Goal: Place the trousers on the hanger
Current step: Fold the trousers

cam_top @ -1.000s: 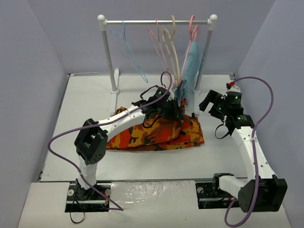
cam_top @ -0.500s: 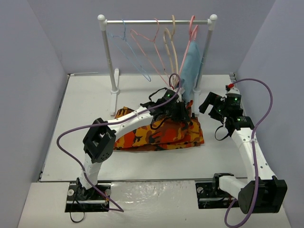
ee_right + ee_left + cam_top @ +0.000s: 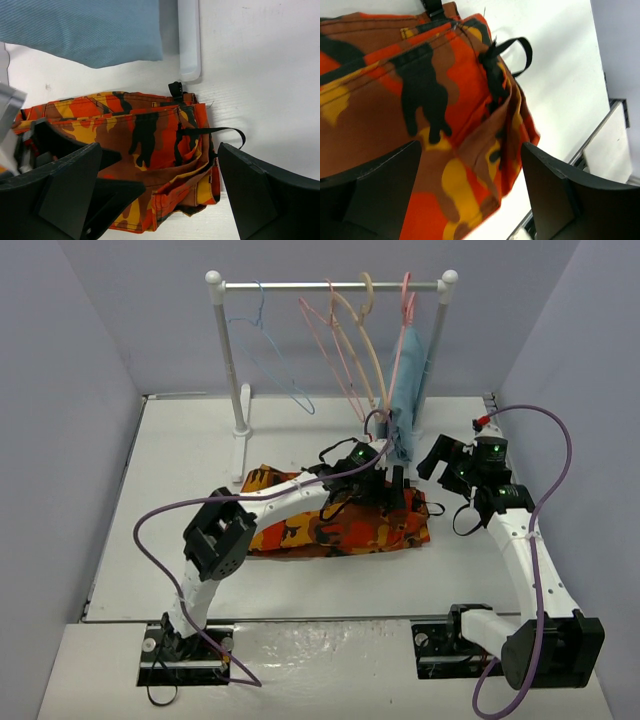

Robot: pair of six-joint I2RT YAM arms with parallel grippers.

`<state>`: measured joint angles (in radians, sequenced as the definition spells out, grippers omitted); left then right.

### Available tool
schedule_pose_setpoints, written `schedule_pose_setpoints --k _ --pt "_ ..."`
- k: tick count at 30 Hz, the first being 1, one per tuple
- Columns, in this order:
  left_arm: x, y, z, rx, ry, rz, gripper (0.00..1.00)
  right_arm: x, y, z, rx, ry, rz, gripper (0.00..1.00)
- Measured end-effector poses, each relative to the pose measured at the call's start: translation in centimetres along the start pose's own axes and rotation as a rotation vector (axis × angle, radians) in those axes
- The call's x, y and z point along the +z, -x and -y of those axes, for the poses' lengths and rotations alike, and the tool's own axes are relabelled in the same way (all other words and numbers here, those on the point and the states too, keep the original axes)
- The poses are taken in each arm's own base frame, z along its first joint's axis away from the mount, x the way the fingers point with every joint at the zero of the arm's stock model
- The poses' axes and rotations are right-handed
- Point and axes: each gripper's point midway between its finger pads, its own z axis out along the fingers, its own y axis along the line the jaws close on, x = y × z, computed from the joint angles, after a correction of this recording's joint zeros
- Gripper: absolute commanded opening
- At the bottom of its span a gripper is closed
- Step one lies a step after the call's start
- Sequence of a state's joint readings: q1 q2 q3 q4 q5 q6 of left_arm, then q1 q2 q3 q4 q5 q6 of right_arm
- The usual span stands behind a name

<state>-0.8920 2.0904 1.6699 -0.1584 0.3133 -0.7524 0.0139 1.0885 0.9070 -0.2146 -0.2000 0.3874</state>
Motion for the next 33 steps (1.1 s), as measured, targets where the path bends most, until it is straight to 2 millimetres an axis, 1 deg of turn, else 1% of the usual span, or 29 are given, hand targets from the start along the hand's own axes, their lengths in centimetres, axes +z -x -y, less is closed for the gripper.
schedule_pose_setpoints --k 2,3,6,8,10,11,12,14,15,18,20,21,22,25,27,29,33 --pt "-1.8 -0.3 -0.2 0.028 0.017 0.0 0.75 0.0 -0.1 -0.2 0.0 0.014 -0.008 0.86" --pt "-2.9 -0.5 -0.3 0.041 0.028 0.005 0.73 0.1 -0.3 -0.4 0.0 0.022 -0.015 0.81" --pt "-7.0 -0.9 -0.9 0.069 0.058 0.024 0.67 0.6 -1.0 -0.8 0.004 0.049 -0.049 0.62" --pt "-9.8 -1.0 -1.7 0.082 0.081 0.049 0.6 1.2 -1.9 -1.2 0.006 0.073 -0.08 0.46" --pt "-12.6 -1.0 -3.2 0.082 0.117 0.074 0.53 1.9 -3.4 -1.9 0.006 0.1 -0.123 0.37" --pt "-13.7 -1.0 -4.2 0.077 0.137 0.089 0.47 2.3 -4.3 -2.4 0.003 0.115 -0.15 0.31" --pt "-14.7 -1.1 -5.4 0.067 0.161 0.097 0.44 2.6 -5.3 -3.0 -0.006 0.131 -0.177 0.27" --pt "-16.4 -1.3 -8.4 0.032 0.221 0.112 0.39 3.1 -7.2 -4.5 -0.029 0.166 -0.231 0.21" --pt "-16.8 -1.4 -10.0 0.011 0.251 0.115 0.37 3.3 -7.9 -5.2 -0.039 0.181 -0.249 0.19" --pt "-17.7 -2.4 -14.9 -0.063 0.346 0.099 0.36 3.8 -9.7 -7.0 -0.066 0.213 -0.291 0.15" --pt "-17.9 -3.3 -17.3 -0.1 0.396 0.071 0.36 4.2 -10.9 -7.8 -0.083 0.217 -0.311 0.14" --pt "-17.8 -3.6 -17.9 -0.109 0.41 0.058 0.37 4.4 -11.5 -8.0 -0.09 0.214 -0.321 0.13" --pt "-17.8 -3.9 -18.4 -0.114 0.421 0.046 0.41 4.6 -12.1 -8.2 -0.098 0.211 -0.333 0.13" --pt "-17.8 -3.9 -18.4 -0.085 0.417 0.039 0.58 4.8 -13.4 -8.2 -0.108 0.2 -0.351 0.13" --pt "-18.1 -3.6 -18.4 -0.056 0.412 0.039 0.64 4.8 -13.9 -8.1 -0.111 0.19 -0.354 0.14" --pt "-18.9 -2.5 -19.0 -0.031 0.418 0.05 0.64 5.0 -13.9 -7.9 -0.111 0.18 -0.348 0.14" --pt "-21.0 1.1 -20.4 -0.013 0.436 0.128 0.63 5.1 -13.7 -7.9 -0.11 0.174 -0.335 0.14"
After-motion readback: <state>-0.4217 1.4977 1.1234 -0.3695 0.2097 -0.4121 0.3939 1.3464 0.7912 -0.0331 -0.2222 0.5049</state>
